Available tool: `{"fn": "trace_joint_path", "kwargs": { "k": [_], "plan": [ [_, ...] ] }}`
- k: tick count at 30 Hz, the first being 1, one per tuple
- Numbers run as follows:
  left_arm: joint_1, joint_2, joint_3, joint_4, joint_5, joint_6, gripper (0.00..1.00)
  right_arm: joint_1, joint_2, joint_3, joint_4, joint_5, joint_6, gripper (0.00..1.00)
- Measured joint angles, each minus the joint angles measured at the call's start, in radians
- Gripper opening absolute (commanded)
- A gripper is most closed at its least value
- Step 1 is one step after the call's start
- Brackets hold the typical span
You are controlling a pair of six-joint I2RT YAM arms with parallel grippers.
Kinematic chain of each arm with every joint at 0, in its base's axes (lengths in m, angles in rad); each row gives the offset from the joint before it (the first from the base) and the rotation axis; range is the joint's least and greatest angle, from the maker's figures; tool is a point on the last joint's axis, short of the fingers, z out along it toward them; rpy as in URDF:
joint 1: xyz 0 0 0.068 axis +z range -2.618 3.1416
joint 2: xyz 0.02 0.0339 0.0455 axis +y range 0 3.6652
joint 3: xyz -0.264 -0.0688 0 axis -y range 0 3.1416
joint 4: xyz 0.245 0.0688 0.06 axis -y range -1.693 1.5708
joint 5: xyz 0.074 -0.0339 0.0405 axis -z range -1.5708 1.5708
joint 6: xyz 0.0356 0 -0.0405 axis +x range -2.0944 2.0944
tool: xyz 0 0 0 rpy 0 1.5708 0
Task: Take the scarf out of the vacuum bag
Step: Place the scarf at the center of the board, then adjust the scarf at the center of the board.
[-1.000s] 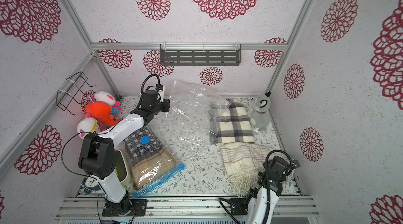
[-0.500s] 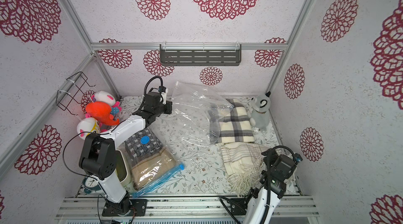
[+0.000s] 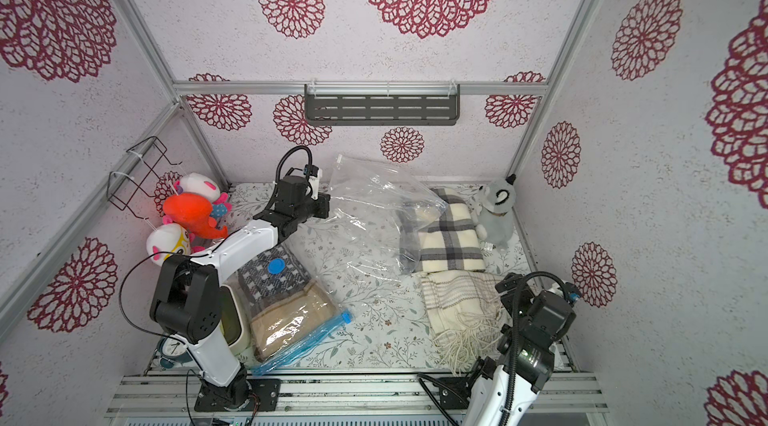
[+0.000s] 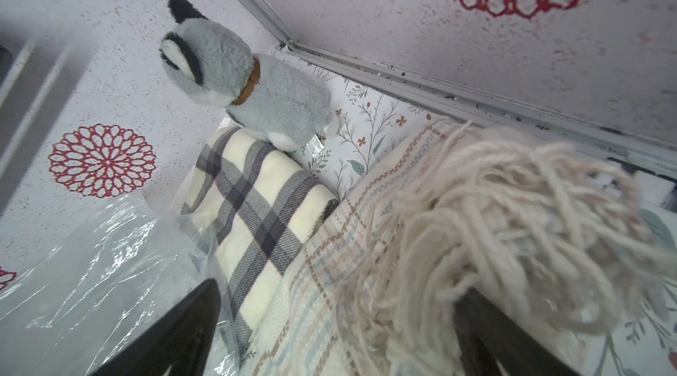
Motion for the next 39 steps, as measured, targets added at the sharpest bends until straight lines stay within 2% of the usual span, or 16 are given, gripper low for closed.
{"fn": "trace_joint_path", "kwargs": {
  "k": [6,11,14,17,19,22,25,27,30,34,37,39],
  "plan": [
    [0.0,-0.014,-0.022,0.004,0.006,0.0,0.0,0.0,0.053,0.188,-0.037,-0.027,-0.026,0.99],
    [0.0,-0.033,-0.035,0.008,0.012,0.0,0.0,0.005,0.096,0.159,-0.035,-0.13,-0.036,0.91],
    [-0.002,-0.035,-0.035,0.015,0.013,0.0,0.0,0.048,0.14,0.102,-0.011,-0.179,-0.068,0.86],
    [-0.004,-0.035,-0.035,0.016,0.014,0.0,0.0,0.192,0.186,0.025,0.0,-0.168,-0.091,0.84],
    [-0.004,-0.034,-0.033,0.015,0.016,0.0,0.0,0.357,0.241,-0.008,0.015,-0.133,-0.095,0.85],
    [-0.007,-0.029,-0.024,0.014,0.016,-0.001,0.0,0.631,0.362,-0.01,0.051,-0.016,-0.088,0.85],
    [-0.013,-0.021,-0.013,0.014,0.016,-0.001,0.0,0.836,0.488,0.006,0.075,0.128,-0.064,0.8],
    [-0.018,-0.014,-0.008,0.013,0.016,-0.001,0.0,0.931,0.549,0.012,0.079,0.212,-0.05,0.79],
    [-0.024,-0.01,-0.007,0.008,0.015,-0.001,0.0,1.017,0.619,0.018,0.073,0.319,-0.023,0.83],
    [-0.025,-0.009,-0.007,0.001,0.014,0.0,0.0,1.066,0.766,0.017,0.064,0.392,0.031,0.9],
    [-0.025,-0.009,-0.007,-0.004,0.008,0.001,0.0,1.122,0.832,0.01,0.041,0.43,0.09,0.89],
    [-0.025,-0.009,-0.007,-0.005,0.007,0.002,0.0,1.159,0.85,-0.007,0.05,0.438,0.121,0.83]
  ]
}}
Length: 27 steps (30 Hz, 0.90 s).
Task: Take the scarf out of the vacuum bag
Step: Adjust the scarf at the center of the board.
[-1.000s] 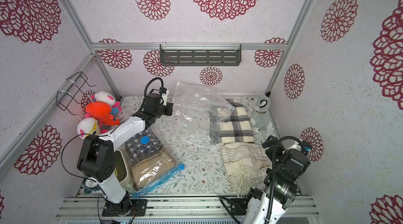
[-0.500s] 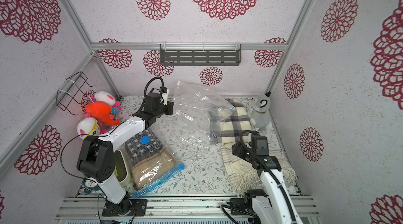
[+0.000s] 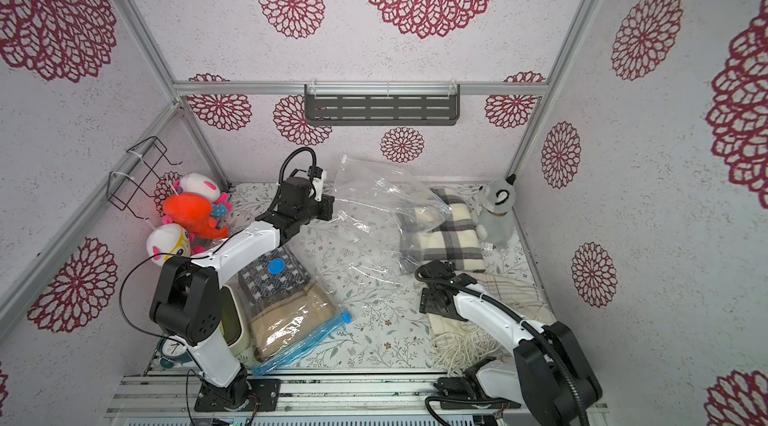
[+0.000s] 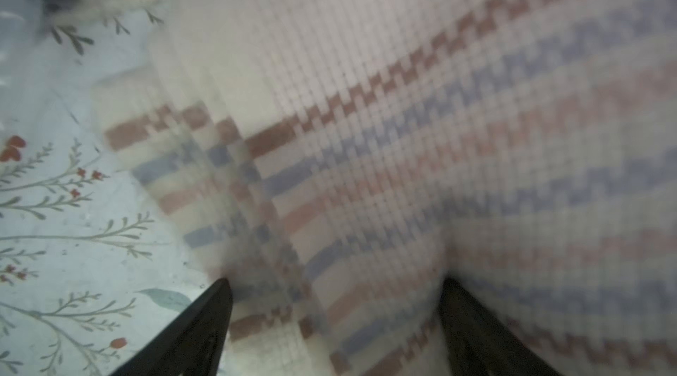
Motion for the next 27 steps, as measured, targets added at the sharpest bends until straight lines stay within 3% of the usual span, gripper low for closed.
{"fn": "trace_joint_path", "kwargs": {
  "k": [3,7,10,14,17,19,23,27],
  "plan": [
    [0.0,0.0,0.0,0.0,-0.003,0.003,0.0,0.017,0.045,-0.032,0.062,-0.007,0.016,0.7],
    [0.0,0.0,0.0,0.0,-0.006,0.006,0.0,0.024,0.087,-0.007,0.106,-0.005,0.035,0.69],
    [0.0,0.0,0.0,0.0,-0.005,0.007,0.0,0.024,0.04,-0.042,0.216,-0.06,0.068,0.7],
    [-0.001,0.0,0.0,0.0,0.002,0.007,0.0,-0.002,-0.059,-0.086,0.322,-0.209,0.096,0.86],
    [-0.001,0.0,0.0,0.0,0.005,0.007,0.0,-0.009,-0.106,-0.063,0.26,-0.23,0.1,0.9],
    [-0.001,0.0,0.0,0.0,0.006,0.007,0.0,-0.021,-0.156,-0.04,0.186,-0.201,0.099,0.87],
    [-0.001,0.0,-0.001,0.0,0.011,0.007,0.0,-0.161,-0.301,-0.037,0.115,-0.214,0.071,0.81],
    [-0.001,-0.002,-0.001,0.0,0.016,0.01,0.0,-0.301,-0.307,-0.029,0.045,-0.16,0.029,0.74]
  ]
}}
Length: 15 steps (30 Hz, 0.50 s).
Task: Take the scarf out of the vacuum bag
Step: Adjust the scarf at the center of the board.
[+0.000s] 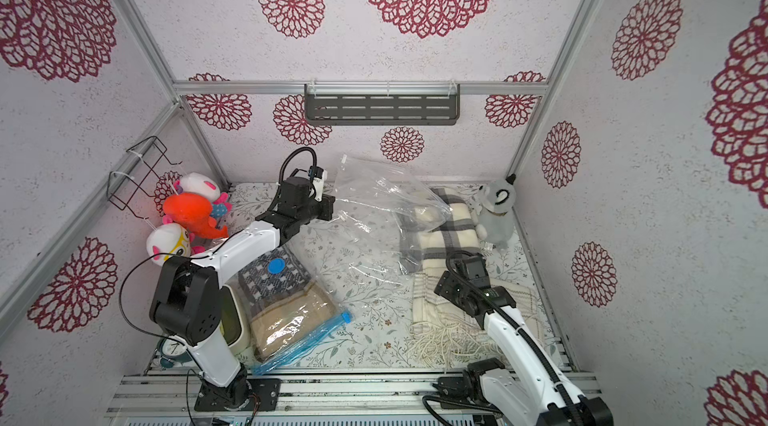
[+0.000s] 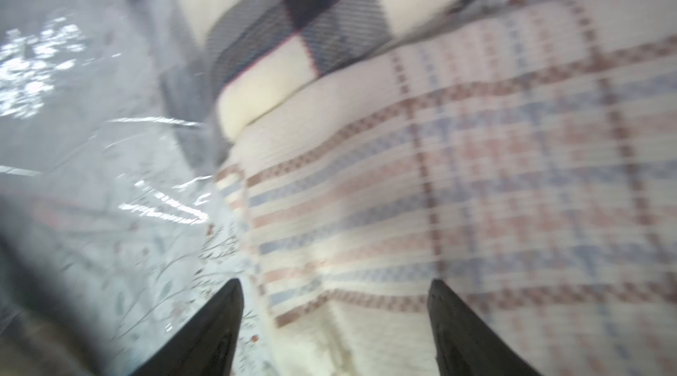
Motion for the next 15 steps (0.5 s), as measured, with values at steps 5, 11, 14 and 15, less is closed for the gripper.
{"fn": "trace_joint_path", "kwargs": {
  "k": [5,11,14,15],
  "plan": [
    [0.0,-0.006,-0.007,0.0,0.004,0.003,0.0,-0.058,0.09,-0.024,-0.071,0.024,-0.012,0.72],
    [0.0,-0.039,-0.043,0.01,0.03,0.002,0.0,-0.059,0.206,-0.058,-0.032,0.105,0.029,0.76],
    [0.0,-0.056,-0.061,0.018,0.047,-0.002,0.0,-0.087,0.137,-0.072,-0.03,0.119,0.038,0.74],
    [0.0,-0.058,-0.062,0.019,0.052,-0.005,0.0,-0.116,0.122,-0.072,-0.031,0.117,0.033,0.76]
  ]
}}
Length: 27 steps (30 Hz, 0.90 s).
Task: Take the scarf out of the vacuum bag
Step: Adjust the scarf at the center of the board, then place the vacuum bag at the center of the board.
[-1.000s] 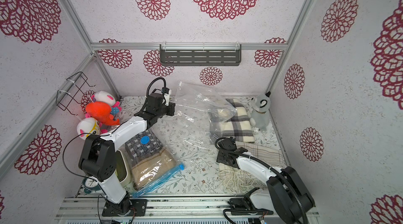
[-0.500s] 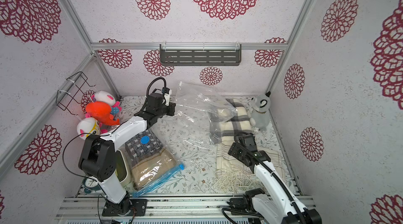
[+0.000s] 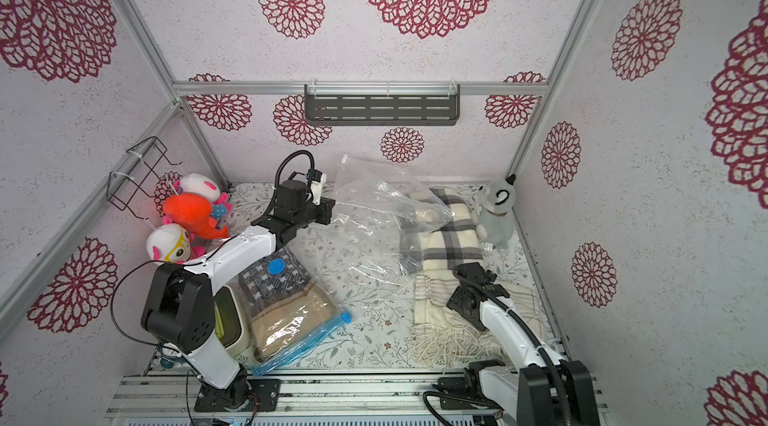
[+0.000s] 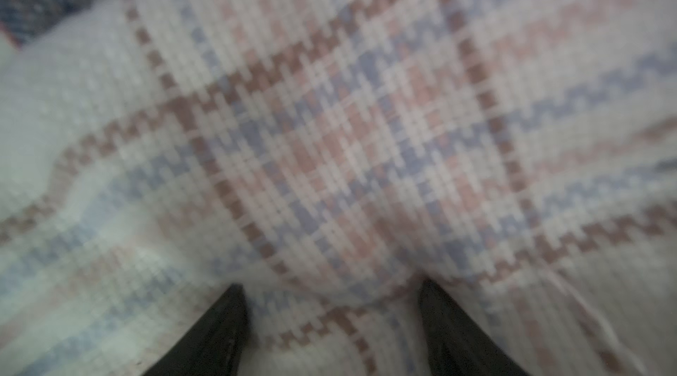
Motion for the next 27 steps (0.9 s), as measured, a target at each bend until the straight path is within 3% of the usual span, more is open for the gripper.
{"fn": "trace_joint_path", "kwargs": {
  "k": [4,7,10,14,17,19,22,23,26,27],
  "plan": [
    [0.0,-0.014,-0.01,0.005,0.008,-0.004,0.0,-0.132,0.042,0.011,0.038,-0.069,-0.041,0.77],
    [0.0,-0.027,-0.018,0.001,0.005,-0.004,0.0,-0.151,0.108,0.046,0.042,-0.077,-0.078,0.77],
    [0.0,-0.026,-0.008,-0.008,-0.012,-0.003,0.0,-0.15,0.063,0.053,0.045,-0.062,-0.106,0.79],
    [0.0,0.032,0.083,-0.03,-0.002,-0.008,0.31,-0.124,-0.132,0.07,0.056,-0.04,-0.13,0.81],
    [-0.002,0.111,0.175,-0.027,0.023,-0.04,0.38,-0.087,-0.205,0.107,0.124,-0.058,-0.148,0.81],
    [-0.004,0.173,0.252,-0.044,0.052,-0.058,0.48,-0.047,-0.21,0.121,0.202,-0.081,-0.164,0.82],
    [-0.02,0.31,0.457,-0.112,0.088,-0.067,0.56,0.014,-0.159,0.129,0.362,-0.142,-0.188,0.83],
    [-0.031,0.341,0.499,-0.122,0.084,-0.066,0.63,0.026,-0.125,0.14,0.412,-0.171,-0.2,0.83],
    [-0.058,0.311,0.426,-0.116,0.054,-0.064,0.98,0.045,0.055,0.255,0.522,-0.238,-0.242,0.85],
    [-0.066,0.28,0.378,-0.112,0.039,-0.068,0.98,0.047,0.109,0.299,0.552,-0.246,-0.256,0.87]
  ]
}}
